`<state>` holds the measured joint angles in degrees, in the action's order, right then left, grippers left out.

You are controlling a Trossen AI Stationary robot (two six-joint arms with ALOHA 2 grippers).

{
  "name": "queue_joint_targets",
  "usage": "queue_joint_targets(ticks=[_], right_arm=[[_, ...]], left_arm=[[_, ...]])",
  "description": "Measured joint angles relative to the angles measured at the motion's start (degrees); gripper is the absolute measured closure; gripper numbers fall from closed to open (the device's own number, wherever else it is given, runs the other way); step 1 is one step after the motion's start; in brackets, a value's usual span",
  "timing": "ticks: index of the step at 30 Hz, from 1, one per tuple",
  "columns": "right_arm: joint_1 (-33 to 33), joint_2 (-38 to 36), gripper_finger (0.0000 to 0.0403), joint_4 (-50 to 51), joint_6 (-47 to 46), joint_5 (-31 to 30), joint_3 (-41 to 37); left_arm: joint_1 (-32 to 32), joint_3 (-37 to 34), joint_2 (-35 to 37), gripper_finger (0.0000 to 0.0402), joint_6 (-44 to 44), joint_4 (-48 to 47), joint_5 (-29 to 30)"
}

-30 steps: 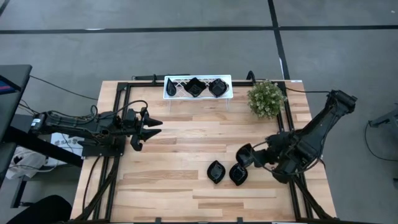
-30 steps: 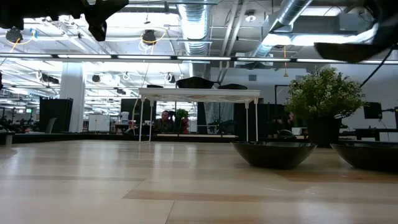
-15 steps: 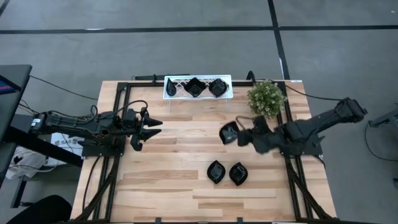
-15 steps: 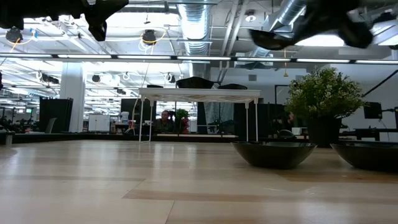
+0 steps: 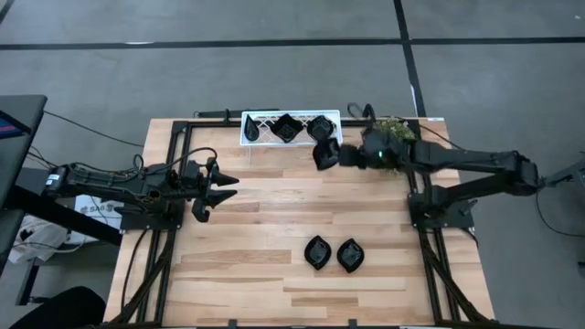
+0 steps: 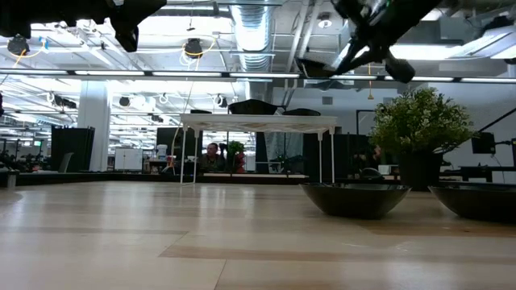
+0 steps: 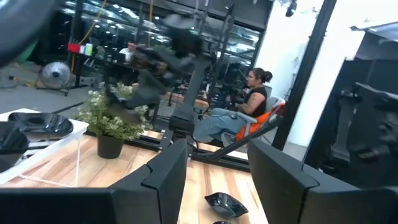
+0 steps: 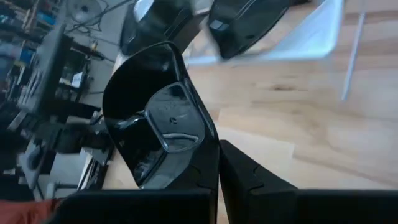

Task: Pick & Place Mini shaped plates
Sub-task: Stack the leaf-shaped plate on top of the leaf-shaped plate on the shelf

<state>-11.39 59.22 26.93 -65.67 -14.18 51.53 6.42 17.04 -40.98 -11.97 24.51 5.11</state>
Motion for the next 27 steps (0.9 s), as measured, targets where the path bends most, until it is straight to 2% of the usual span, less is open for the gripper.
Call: queue_joint_targets(ticks=[7, 10, 15, 21, 27], right_arm=[[-12.61, 2.27, 0.0403, -3.66, 5.29, 13.54, 1.38], [-17.11, 6.18, 0.0403, -3.14, 9.73, 18.74, 5.57], [-24.35, 14.78, 0.0403, 5.15, 17.35, 26.62, 16.0], [-29.75, 23.11, 0.0403, 16.25, 25.57, 29.92, 27.45], [-31.52, 29.76, 0.0403, 23.36, 30.34, 31.34, 34.16]], left_arm=[[0.0, 0.0, -0.01, 0.0229, 1.4, 0.0, -0.9], [0.0, 0.0, -0.01, 0.0229, 1.43, 0.0, -0.9], [0.0, 0.0, -0.01, 0.0229, 1.43, 0.0, -0.88], [-0.12, 0.0, -0.01, 0.0229, 1.43, 0.0, -0.9], [-1.18, 0.0, 0.01, 0.0229, 1.65, 0.0, -0.88]])
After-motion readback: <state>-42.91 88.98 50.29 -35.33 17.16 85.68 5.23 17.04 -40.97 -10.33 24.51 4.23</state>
